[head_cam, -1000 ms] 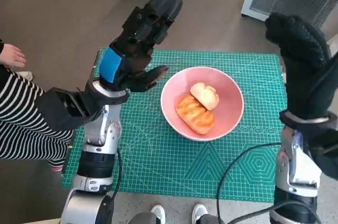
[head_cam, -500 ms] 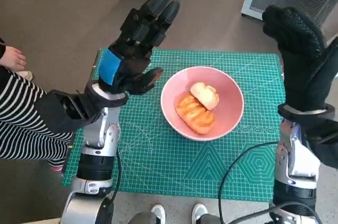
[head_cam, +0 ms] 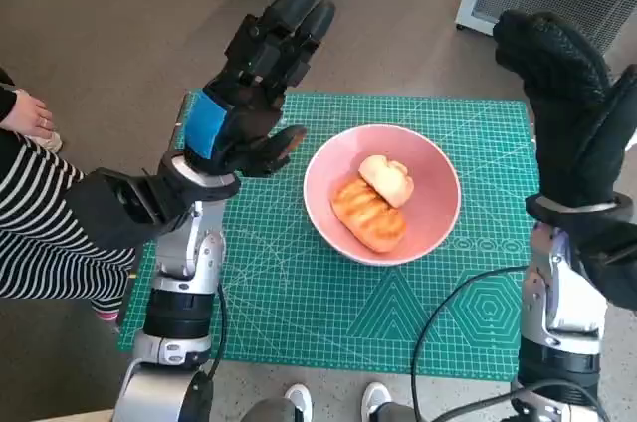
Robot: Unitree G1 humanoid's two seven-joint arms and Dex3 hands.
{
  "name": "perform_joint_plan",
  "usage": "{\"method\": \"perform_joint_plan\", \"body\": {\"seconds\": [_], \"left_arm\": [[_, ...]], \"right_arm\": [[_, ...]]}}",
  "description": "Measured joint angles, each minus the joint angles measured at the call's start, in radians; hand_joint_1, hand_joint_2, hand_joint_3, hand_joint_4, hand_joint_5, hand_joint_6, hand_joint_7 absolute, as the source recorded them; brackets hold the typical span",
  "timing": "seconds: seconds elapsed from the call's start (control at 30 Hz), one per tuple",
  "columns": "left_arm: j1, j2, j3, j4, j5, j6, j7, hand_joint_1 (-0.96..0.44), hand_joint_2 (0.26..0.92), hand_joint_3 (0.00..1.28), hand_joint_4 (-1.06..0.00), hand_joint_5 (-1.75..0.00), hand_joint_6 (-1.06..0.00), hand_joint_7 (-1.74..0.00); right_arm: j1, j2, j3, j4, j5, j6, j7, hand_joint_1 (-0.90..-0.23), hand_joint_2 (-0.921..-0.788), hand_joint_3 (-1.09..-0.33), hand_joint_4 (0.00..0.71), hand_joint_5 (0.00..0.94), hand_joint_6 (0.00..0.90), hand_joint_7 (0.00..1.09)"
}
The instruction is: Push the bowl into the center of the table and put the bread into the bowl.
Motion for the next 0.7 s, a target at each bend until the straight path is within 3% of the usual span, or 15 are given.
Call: {"method": "perform_joint_plan", "body": {"seconds": [0.23, 0.7], "left_arm": [[0.0, -0.008, 0.003, 0.0, -0.005, 0.016, 0.011, -0.63, 0.921, 0.31, -0.03, -0.16, 0.0, -0.48], [0.004, -0.026, 0.003, -0.002, 0.0, 0.028, 0.043, -0.59, 0.921, 0.28, -0.04, -0.17, 0.0, -0.48]], "right_arm": [[0.0, -0.002, 0.001, 0.0, -0.001, 0.004, 0.0, -0.697, -0.921, -0.692, 0.136, 0.003, 0.062, 0.5], [0.0, -0.004, 0.008, 0.0, -0.021, 0.01, -0.005, -0.698, -0.921, -0.693, 0.138, 0.002, 0.061, 0.5]]}}
